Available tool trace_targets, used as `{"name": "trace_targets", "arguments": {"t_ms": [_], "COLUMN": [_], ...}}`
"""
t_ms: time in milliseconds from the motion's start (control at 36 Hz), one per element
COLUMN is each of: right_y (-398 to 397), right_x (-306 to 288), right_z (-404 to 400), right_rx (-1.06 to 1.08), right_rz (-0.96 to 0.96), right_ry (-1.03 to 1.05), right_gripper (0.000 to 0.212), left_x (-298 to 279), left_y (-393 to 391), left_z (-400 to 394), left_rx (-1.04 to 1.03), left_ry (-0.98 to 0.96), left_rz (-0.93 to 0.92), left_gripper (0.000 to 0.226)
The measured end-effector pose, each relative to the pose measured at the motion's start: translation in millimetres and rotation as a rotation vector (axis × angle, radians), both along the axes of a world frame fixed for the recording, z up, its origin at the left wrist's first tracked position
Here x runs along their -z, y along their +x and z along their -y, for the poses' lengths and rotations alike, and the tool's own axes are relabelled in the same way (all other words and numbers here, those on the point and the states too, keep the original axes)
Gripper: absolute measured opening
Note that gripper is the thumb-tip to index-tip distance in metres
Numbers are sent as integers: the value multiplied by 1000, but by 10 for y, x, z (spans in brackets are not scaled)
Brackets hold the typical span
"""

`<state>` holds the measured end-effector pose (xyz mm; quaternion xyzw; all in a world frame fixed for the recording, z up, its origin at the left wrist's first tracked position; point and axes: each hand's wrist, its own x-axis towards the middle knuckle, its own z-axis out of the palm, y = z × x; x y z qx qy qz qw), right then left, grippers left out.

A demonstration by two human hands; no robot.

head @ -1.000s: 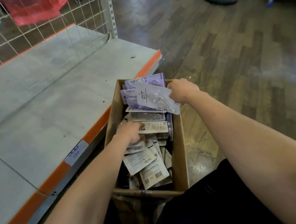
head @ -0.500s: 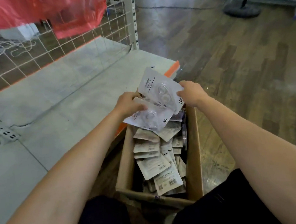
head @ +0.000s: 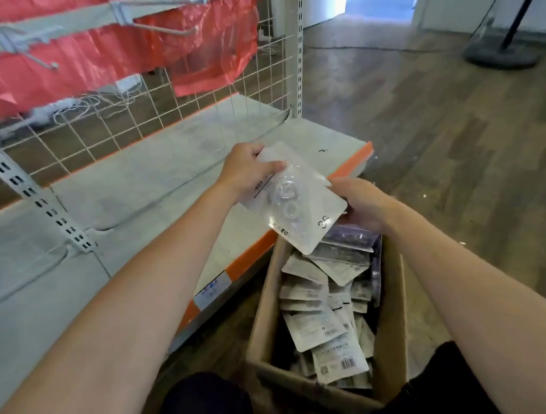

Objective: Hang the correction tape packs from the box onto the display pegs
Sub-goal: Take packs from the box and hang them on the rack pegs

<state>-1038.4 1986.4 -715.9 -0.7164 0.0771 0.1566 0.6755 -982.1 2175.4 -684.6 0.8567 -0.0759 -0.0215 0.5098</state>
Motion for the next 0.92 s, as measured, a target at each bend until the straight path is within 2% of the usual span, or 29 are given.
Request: {"name": "trace_targets", "arguments": {"t_ms": [83, 194, 250, 278, 361, 417, 500, 556, 639, 694, 806, 917], "right_y": [-9, -28, -34, -31, -3, 21, 54, 69, 76, 69, 78, 142], "right_x": [-49, -29, -11, -4, -6, 7, -16, -43, -64, -75, -70, -6], "right_z": [-112, -203, -201, -194, -186, -194, -217, -240, -312, -345, -332, -247], "right_rx": [55, -61, -70, -33, 59, 85, 128, 142, 150, 156, 216, 423], "right_rz": [-5, 75, 96, 108, 143, 164, 178, 174, 151, 142, 161, 150], "right_ry": [169, -7, -43, -19, 87, 115, 154, 217, 272, 277, 161, 118], "right_gripper": [20, 36, 34, 29, 9, 6, 8, 10, 21, 21, 12, 13], "left_x": [-80, -100, -59, -17, 49, 77, 81, 86, 53, 43, 120, 223], "left_y": [-17, 4, 49, 79, 66, 28, -42, -86, -179, -206, -166, -133], "left_z": [23, 5, -40, -71, -129, -121, -72, -39, 48, 70, -7, -210], "left_rx": [-45, -73, -125, -185, -405, -449, -329, -196, 20, 42, -128, -235], "left_ry": [78, 187, 219, 219, 36, -126, -525, -697, -771, -837, -792, -757], "left_rz": [91, 158, 188, 192, 161, 56, -195, -307, -358, -339, -280, -195], "left_gripper": [15, 32, 20, 28, 52, 65, 80, 75, 13, 17, 43, 43]}}
